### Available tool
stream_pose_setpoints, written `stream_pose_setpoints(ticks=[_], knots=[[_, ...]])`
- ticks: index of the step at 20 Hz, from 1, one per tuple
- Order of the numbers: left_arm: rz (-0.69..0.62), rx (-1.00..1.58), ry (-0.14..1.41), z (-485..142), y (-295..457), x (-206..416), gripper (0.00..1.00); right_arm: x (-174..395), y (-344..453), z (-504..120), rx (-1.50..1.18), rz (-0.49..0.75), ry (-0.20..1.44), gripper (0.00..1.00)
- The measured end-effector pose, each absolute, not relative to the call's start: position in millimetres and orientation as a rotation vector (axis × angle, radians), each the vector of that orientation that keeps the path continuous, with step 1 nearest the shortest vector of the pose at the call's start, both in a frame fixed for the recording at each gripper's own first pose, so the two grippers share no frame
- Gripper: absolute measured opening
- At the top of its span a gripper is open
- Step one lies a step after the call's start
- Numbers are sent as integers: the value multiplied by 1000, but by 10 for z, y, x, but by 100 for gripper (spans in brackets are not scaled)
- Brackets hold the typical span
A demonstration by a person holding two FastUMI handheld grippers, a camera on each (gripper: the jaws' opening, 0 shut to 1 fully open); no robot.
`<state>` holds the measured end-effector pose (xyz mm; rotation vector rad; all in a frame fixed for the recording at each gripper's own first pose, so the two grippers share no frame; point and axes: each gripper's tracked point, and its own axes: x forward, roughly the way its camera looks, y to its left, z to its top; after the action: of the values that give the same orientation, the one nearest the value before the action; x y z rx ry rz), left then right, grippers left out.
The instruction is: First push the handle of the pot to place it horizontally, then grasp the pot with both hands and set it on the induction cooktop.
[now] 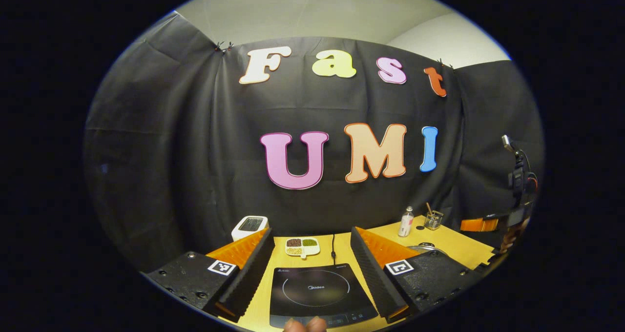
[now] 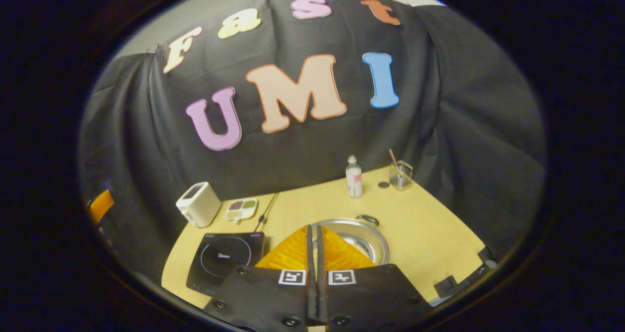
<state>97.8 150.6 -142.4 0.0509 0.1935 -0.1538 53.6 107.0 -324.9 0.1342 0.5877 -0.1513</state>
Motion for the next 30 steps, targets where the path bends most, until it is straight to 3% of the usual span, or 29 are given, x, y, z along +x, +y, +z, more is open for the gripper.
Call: stream_pose_setpoints(ticks=[9,10,18,23,30], knots=[[-167,-68,320,-2007,1580,1050,92,189,1199,-4171,164,-180,831,2],[-165,-73,336,-2074,1614,1032,96,149,1245,-4280,161,-174,857,3],[-120,-79,371,-2248,1887,1010,93,-140,1428,-5046,94,-148,1055,0],[-93,-90,384,-2292,2034,952,96,-316,1452,-5441,5,-153,1169,3],[-55,-101,391,-2345,2233,899,96,-288,1681,-5710,-37,-145,1232,0]])
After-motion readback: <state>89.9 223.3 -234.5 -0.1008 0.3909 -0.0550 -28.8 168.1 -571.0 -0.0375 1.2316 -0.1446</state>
